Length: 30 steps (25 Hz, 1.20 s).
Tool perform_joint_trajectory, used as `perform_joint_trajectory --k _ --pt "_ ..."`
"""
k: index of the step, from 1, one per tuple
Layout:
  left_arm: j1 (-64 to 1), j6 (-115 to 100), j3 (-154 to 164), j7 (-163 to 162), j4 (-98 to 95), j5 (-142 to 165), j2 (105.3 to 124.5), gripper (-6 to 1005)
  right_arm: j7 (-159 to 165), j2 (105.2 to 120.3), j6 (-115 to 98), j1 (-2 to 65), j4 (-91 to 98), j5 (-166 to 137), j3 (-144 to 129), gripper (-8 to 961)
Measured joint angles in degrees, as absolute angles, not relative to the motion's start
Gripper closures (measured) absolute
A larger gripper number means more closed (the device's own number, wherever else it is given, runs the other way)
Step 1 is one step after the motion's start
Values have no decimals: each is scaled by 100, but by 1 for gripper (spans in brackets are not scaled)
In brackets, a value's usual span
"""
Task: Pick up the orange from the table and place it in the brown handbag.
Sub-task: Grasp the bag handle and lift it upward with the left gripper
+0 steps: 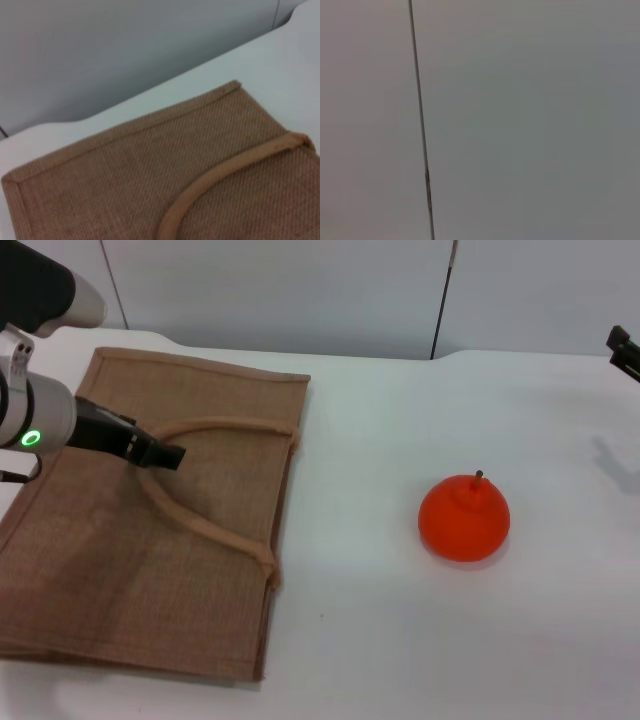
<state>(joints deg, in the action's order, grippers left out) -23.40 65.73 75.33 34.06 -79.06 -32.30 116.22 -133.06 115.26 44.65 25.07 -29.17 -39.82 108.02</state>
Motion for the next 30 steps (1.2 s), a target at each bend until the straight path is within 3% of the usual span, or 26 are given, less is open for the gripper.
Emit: perform_joint_trajectory --k 30 --pt "-2308 6503 7532 1890 -7811 -2720 11626 221 -13306 11540 4465 2576 -2890 -3981 10799 65"
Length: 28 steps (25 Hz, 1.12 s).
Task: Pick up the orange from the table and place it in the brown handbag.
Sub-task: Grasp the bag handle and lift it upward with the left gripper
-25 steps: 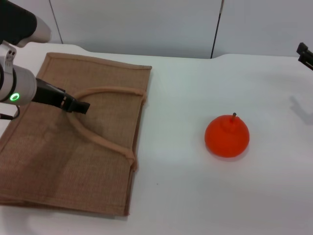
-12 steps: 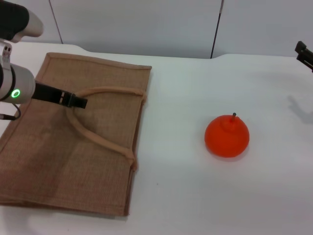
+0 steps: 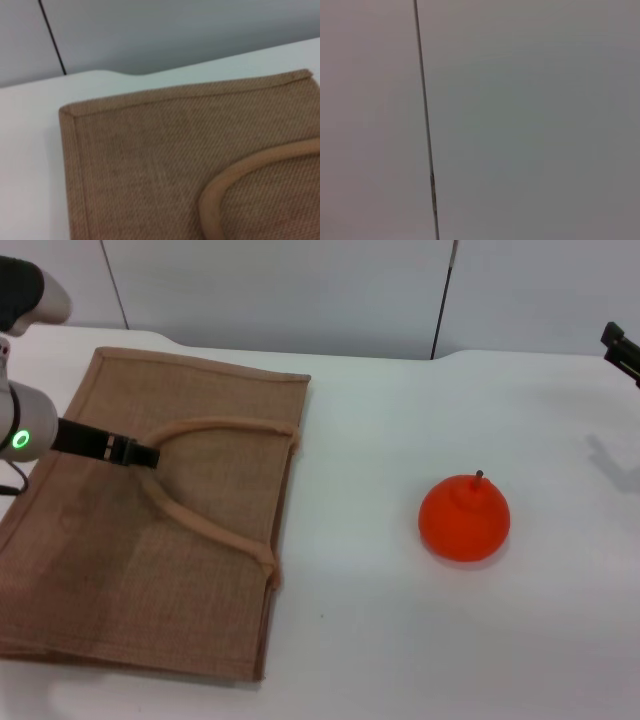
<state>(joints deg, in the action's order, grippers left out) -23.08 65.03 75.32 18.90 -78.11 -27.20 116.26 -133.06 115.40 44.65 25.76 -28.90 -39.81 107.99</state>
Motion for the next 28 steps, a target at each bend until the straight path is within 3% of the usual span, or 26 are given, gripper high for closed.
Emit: perform_joint_trajectory --k 28 --pt "-2785 5765 7611 1886 -6631 -2631 11640 236 -13307 11548 4465 2584 -2883 -3981 10760 65"
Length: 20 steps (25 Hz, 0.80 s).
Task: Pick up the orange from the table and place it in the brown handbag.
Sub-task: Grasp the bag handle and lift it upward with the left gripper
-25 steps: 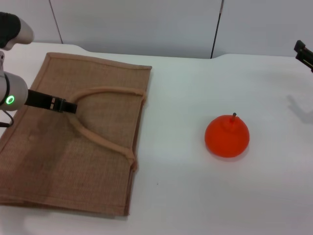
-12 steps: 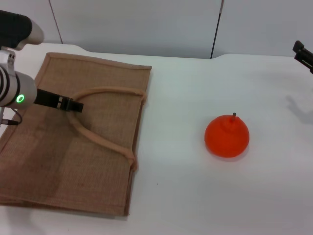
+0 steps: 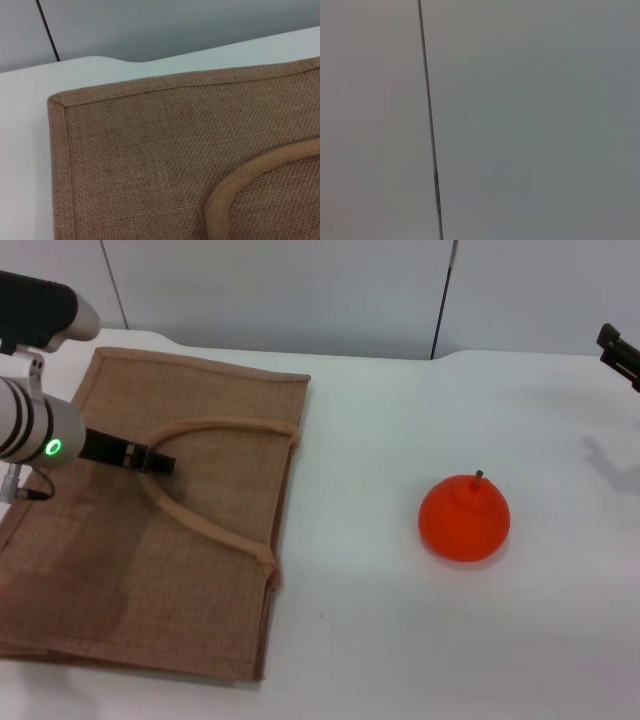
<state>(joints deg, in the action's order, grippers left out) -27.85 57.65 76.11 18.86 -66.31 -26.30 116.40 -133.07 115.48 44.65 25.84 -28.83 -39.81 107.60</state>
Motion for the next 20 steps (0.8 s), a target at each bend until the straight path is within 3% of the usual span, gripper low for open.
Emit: perform_joint_trajectory --k 12,17,20 --pt "-2977 5530 7620 1881 -6382 -2613 11662 242 -13307 11549 4471 2584 -2883 -3990 10757 65" --pt "-3031 5480 7656 1863 -6246 -2583 11661 461 -13307 11549 4488 2584 -2883 -3991 10761 65" --pt "-3067 5480 7652 1855 -6124 -2589 11658 644 -13306 11549 4500 2584 -2883 -3990 10766 65"
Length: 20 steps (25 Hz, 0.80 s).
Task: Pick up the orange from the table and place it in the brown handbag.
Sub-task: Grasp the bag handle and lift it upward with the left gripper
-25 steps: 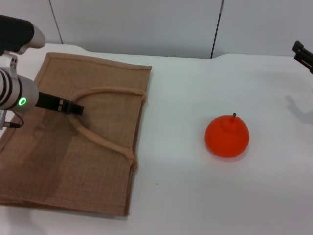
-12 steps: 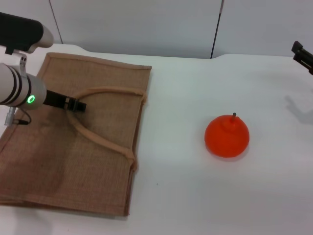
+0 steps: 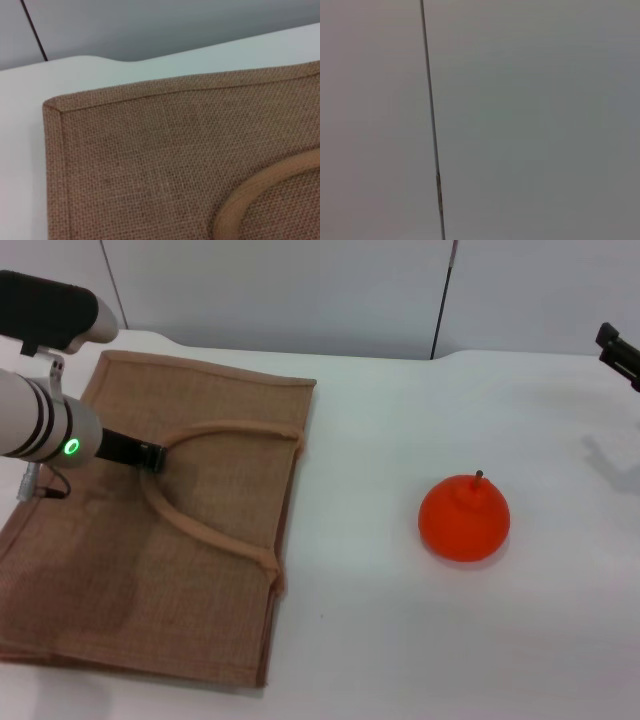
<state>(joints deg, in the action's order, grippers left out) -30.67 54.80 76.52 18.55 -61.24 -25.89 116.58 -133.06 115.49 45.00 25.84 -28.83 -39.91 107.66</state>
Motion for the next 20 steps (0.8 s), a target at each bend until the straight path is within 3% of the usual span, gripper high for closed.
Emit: perform_joint_trajectory --k 6,20 --pt "-3071 5479 7647 1854 -6090 -2608 11658 830 -13307 11558 4509 2584 -2883 -3990 10774 65" --pt "-2969 5471 7611 2085 -6900 -2906 11621 842 -12670 11507 4455 2661 -2955 -4905 10831 63"
